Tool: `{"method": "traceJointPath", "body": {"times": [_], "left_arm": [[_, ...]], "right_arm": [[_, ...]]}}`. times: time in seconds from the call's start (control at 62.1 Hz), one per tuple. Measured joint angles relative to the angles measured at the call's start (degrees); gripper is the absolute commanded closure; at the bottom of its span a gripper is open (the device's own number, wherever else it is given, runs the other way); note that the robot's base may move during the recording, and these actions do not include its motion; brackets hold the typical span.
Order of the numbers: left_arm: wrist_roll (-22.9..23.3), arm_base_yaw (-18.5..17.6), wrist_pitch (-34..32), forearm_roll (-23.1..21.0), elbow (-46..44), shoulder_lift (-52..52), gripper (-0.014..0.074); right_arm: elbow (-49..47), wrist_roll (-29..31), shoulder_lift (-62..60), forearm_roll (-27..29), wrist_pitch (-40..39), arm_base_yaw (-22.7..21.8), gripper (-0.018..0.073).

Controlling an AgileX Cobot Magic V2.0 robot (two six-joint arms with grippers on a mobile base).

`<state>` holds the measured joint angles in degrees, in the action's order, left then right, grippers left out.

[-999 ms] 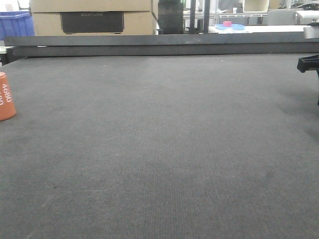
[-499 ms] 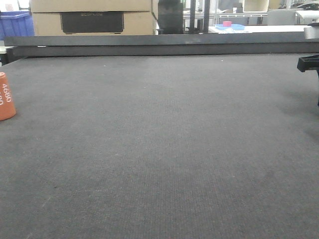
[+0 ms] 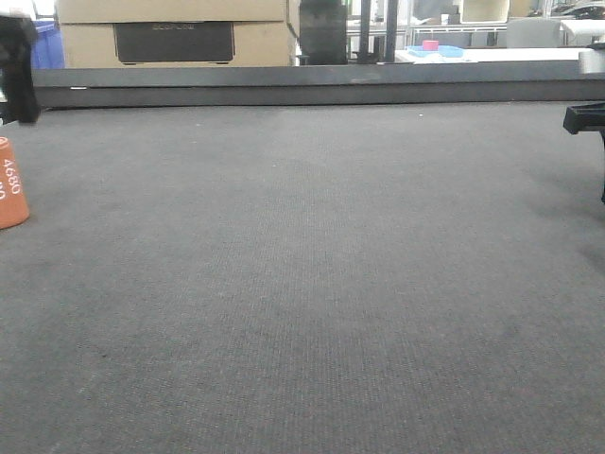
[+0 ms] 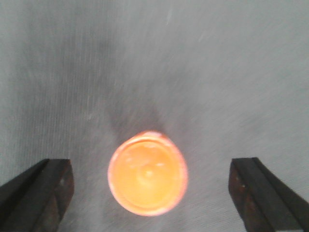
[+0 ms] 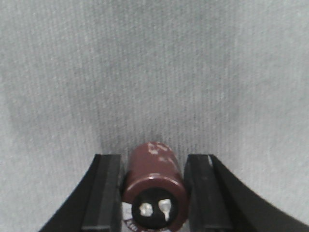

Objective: Place cylindrical capacitor in blue bin on shelf
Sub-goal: 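Lift the orange cylinder and brown capacitor off the table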

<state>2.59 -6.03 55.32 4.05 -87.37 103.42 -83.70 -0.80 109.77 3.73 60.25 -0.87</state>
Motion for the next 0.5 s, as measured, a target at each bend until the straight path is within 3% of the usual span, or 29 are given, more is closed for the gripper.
{"method": "traceJointPath", "body": {"times": [0.209, 0.499], "left_arm": [[0.0, 0.0, 3.39, 3.16, -2.19, 4.82, 0.005], [0.0, 0.0, 2.35, 1.4, -2.28, 5.5, 0.005]], "right_arm": [[0.0, 0.0, 0.0, 0.12, 0.13, 0.0, 0.0721], [0.0, 0.0, 0.0, 0.12, 0.24, 0.0, 0.0721]]}}
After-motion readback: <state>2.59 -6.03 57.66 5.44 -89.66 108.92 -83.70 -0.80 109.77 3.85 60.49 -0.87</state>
